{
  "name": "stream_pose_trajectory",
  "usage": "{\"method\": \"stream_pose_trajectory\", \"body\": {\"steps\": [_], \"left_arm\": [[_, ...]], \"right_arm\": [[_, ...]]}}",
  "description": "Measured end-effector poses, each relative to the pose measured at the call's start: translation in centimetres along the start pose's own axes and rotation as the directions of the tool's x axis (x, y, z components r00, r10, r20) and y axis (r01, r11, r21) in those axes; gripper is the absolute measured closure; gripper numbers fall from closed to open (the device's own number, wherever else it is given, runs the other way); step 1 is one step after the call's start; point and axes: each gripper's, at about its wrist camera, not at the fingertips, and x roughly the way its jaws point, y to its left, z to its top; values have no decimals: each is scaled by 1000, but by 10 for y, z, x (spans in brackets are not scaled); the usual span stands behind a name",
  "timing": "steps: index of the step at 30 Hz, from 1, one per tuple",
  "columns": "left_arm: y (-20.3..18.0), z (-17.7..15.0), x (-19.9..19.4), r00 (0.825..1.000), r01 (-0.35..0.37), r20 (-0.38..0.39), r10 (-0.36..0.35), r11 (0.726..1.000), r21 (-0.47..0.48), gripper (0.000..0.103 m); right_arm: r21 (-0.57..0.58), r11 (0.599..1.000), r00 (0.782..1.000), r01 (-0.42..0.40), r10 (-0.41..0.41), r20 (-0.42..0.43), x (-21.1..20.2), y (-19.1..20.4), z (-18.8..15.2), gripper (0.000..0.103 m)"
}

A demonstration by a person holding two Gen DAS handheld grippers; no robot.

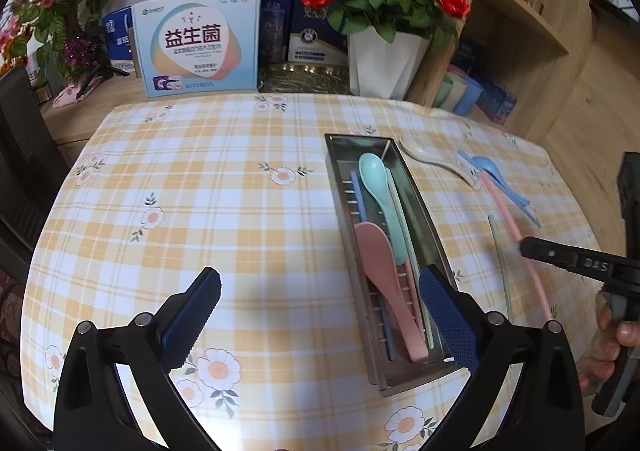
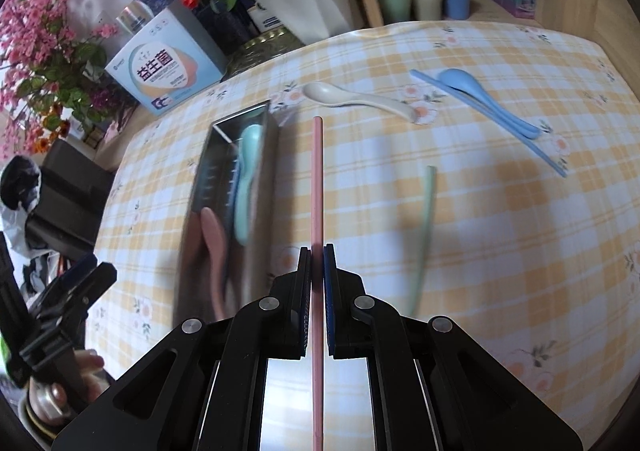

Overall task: Organize utensils
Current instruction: 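Lower the pink chopstick into the steel caddy with the right tool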

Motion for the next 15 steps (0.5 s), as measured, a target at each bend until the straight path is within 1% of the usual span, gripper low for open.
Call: {"method": "stream_pose_trajectory", "body": {"steps": [2, 6, 11, 15], "left_arm": [[7, -2, -5, 1000, 6, 21, -6, 1000, -16, 6], [18, -6, -12, 999, 10, 37, -8, 999, -53, 6], [28, -14, -18, 998, 10, 56, -6, 997, -79, 6], [36, -17, -23, 998, 6, 68, 0, 995, -96, 6]], "right_arm": [[-3, 1000, 1000, -7, 7, -14, 8, 12, 5, 97], [10, 1000, 999, -26, 27, -47, 29, 35, 16, 97], [14, 1000, 997, -11, 12, -70, 54, 59, 28, 97], [18, 1000, 996, 10, -9, -87, 69, 67, 33, 97]]}}
